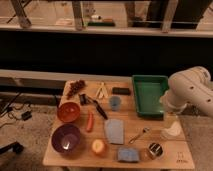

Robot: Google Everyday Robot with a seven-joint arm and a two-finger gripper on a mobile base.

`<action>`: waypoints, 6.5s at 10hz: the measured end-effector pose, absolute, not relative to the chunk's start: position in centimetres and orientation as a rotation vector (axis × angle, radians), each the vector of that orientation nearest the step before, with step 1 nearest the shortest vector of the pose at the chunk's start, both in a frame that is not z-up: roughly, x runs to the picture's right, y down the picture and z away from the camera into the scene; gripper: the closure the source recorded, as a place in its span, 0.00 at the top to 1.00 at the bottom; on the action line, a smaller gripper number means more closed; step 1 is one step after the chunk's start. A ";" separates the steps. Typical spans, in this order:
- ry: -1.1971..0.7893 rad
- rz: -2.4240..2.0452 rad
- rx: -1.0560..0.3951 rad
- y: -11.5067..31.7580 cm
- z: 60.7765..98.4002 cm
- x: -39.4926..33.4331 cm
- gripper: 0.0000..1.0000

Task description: Place banana in metal cup

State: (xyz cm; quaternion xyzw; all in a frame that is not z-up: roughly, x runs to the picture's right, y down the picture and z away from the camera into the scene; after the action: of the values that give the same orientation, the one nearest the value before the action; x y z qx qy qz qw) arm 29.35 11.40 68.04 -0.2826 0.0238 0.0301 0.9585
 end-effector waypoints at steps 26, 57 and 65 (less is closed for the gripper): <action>-0.083 0.156 -0.634 7.7 73.0 27.4 0.80; -0.402 0.067 -0.371 -0.8 79.7 3.0 0.80; -0.432 0.051 -0.379 -3.1 84.3 -0.6 0.80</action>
State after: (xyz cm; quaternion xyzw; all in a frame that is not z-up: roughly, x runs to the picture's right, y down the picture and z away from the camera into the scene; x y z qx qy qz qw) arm -0.62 -3.14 84.32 -0.1871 -0.2132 0.0254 0.9586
